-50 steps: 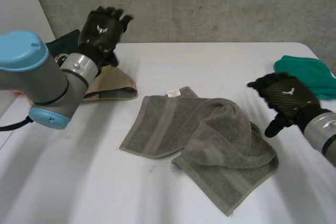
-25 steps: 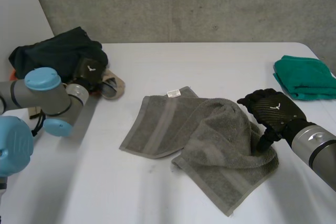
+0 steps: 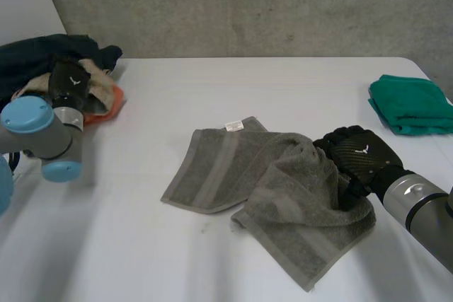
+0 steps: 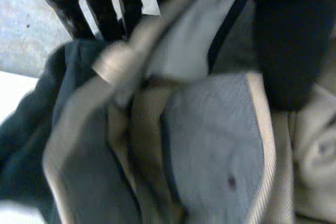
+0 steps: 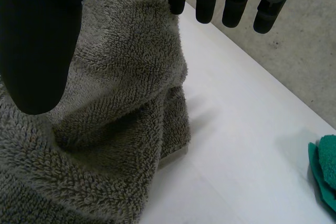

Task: Fold the laundry.

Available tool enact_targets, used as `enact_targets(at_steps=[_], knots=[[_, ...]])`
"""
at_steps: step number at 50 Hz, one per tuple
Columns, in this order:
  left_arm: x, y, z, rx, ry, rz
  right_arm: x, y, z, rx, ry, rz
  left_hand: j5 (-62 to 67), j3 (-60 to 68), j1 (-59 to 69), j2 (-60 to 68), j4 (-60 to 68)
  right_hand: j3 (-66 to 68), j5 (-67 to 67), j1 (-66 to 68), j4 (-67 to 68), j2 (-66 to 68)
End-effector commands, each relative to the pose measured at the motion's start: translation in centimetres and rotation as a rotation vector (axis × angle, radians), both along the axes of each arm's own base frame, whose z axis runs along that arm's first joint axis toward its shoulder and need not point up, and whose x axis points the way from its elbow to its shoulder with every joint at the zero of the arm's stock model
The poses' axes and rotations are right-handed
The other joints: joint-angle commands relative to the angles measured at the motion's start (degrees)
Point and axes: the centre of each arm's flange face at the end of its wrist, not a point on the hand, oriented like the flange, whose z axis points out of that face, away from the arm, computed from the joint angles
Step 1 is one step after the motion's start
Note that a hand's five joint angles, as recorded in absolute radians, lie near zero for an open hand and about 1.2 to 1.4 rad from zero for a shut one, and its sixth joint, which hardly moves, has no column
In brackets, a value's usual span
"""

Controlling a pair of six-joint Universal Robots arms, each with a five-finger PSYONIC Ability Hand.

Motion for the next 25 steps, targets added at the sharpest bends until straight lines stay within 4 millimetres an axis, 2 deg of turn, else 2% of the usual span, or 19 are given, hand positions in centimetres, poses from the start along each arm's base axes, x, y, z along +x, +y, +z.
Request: enact_targets(at_steps=[1,4,5,8,9,12,14,16,17,20,21,25], knots=[[-3.3,4.2,4.1,-0.035,0.035,-0.09,-0.3,-0.3,0.5,-0.017,-0.004,-0.012,-9.37,-10.5,-12.66,-9.48,-8.29,-2.13,-2.48,-3.23,-2.15,-2.24],[-3.7,5.4,5.1,-0.029,0.064,-0.109,-0.3,-0.4,0.9,-0.029,-0.007,-0.017,-9.37,-10.5,-12.66,-9.48,-8.29,-2.13,-2.48,-3.23,-2.15,-2.24],[-3.9,6.3,6.7,-0.048,0.092,-0.124,-0.4,-0.5,1.0,-0.034,-0.007,-0.018,-9.37,-10.5,-12.66,-9.48,-8.29,-2.13,-2.48,-3.23,-2.15,-2.24],[-4.3,7.9,8.8,-0.06,0.142,-0.154,-0.4,-0.5,1.8,-0.057,-0.012,-0.022,-9.37,-10.5,-12.66,-9.48,-8.29,-2.13,-2.48,-3.23,-2.15,-2.24],[-4.6,9.2,9.7,-0.046,0.182,-0.177,-0.4,-0.4,2.2,-0.067,-0.016,-0.021,-9.37,-10.5,-12.66,-9.48,-8.29,-2.13,-2.48,-3.23,-2.15,-2.24],[-5.4,11.4,10.6,0.002,0.243,-0.225,-0.5,-0.3,3.4,-0.105,-0.028,-0.022,-9.37,-10.5,-12.66,-9.48,-8.29,-2.13,-2.48,-3.23,-2.15,-2.24],[-6.3,13.9,11.4,0.074,0.307,-0.296,-0.5,0.0,4.0,-0.117,-0.032,-0.021,-8.99,-10.12,-12.28,-9.1,-7.91,-2.13,-2.48,-3.23,-2.15,-2.24],[-6.9,15.5,11.5,0.136,0.343,-0.346,-0.6,0.5,4.7,-0.111,-0.031,-0.019,-7.98,-9.11,-11.27,-8.09,-6.91,-2.13,-2.48,-3.23,-2.15,-2.24],[-7.4,17.2,11.3,0.216,0.381,-0.403,-0.6,0.8,5.0,-0.105,-0.029,-0.018,-7.65,-8.77,-10.93,-7.75,-6.57,-2.13,-2.48,-3.23,-2.15,-2.24],[-8.1,19.5,10.7,0.344,0.437,-0.487,-0.6,1.8,5.7,-0.057,-0.024,-0.007,-5.13,-6.26,-8.42,-5.24,-4.05,-2.13,-2.48,-3.23,-2.15,-2.24],[-8.5,20.8,10.2,0.431,0.472,-0.536,-0.6,2.2,5.8,-0.038,-0.02,-0.005,-3.12,-4.25,-6.41,-3.23,-2.04,-2.13,-2.48,-3.23,-2.15,-2.24],[-9.4,23.3,8.9,0.627,0.557,-0.617,-0.5,3.5,5.6,0.027,-0.004,0.015,3.6,2.47,0.31,3.49,4.68,-2.13,-2.48,-3.23,-2.15,-2.24]])
